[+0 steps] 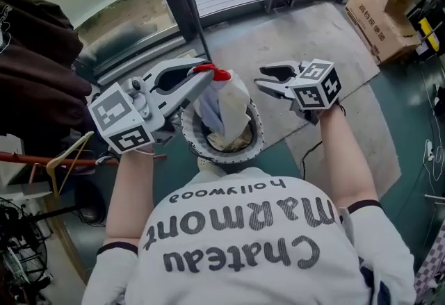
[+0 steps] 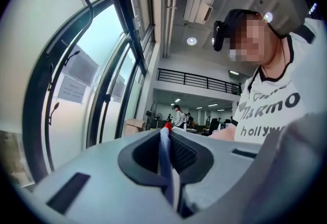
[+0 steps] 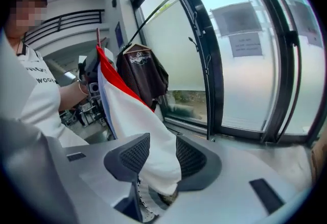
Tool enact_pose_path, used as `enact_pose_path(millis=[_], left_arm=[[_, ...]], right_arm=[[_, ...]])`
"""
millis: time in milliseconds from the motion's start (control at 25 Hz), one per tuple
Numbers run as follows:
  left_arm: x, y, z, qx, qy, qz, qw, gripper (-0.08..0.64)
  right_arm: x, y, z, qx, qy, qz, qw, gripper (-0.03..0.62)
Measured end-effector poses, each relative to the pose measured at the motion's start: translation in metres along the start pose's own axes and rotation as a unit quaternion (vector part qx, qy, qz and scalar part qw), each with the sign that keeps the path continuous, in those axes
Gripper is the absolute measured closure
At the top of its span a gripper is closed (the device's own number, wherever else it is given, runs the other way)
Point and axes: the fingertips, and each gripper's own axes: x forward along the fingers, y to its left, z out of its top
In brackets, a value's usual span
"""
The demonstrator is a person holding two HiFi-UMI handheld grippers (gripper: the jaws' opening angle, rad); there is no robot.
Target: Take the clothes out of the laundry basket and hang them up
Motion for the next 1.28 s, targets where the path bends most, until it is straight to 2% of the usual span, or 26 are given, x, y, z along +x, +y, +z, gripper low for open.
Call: enact_pose_path(millis=[120,280,440,560,680,800,880,920,960,1000,1120,1280], left_arm=[[0.001,-0.009,-0.011,-0.002,0.019,-0.024,0.9995,0.541],[-0.004,-0.031,-0.021,-0.001,0.022,-0.065,0.9976,0.541],[-0.009,-0.049,-0.022,-0.003,0.035,-0.117,0.9925,0.541],[-0.01,-0.058,-0.025,0.001,0.05,-0.143,0.9885,0.541],[-0.011,-0.057,-0.029,-0.001,0.062,-0.146,0.9874,0.541],[-0.012,-0.056,-0.036,-0.007,0.072,-0.147,0.9864,0.541],[-0.013,-0.055,-0.041,-0.01,0.077,-0.146,0.9862,0.541],[-0.013,-0.053,-0.044,-0.012,0.079,-0.141,0.9867,0.541],[-0.015,-0.05,-0.046,-0.013,0.081,-0.134,0.9876,0.541],[-0.017,-0.046,-0.048,-0.015,0.081,-0.126,0.9886,0.541],[-0.027,-0.035,-0.053,-0.025,0.077,-0.103,0.9913,0.541],[-0.038,-0.027,-0.056,-0.028,0.075,-0.08,0.9935,0.541]], right_arm=[[0.013,0.003,0.004,-0.032,0.024,0.014,0.999,0.414],[0.027,0.012,-0.007,-0.06,0.058,0.039,0.996,0.413],[0.038,0.027,-0.014,-0.085,0.083,0.083,0.99,0.396],[0.051,0.044,-0.032,-0.117,0.123,0.126,0.977,0.359],[0.065,0.063,-0.051,-0.16,0.168,0.167,0.958,0.348],[0.078,0.078,-0.052,-0.197,0.158,0.186,0.95,0.348],[0.083,0.086,-0.05,-0.205,0.142,0.196,0.948,0.352],[0.085,0.087,-0.049,-0.209,0.135,0.197,0.948,0.392],[0.086,0.088,-0.047,-0.211,0.128,0.196,0.949,0.485],[0.088,0.088,-0.045,-0.208,0.121,0.194,0.951,0.543],[0.089,0.083,-0.035,-0.189,0.097,0.188,0.959,0.555],[0.083,0.069,-0.016,-0.139,0.065,0.18,0.972,0.56]])
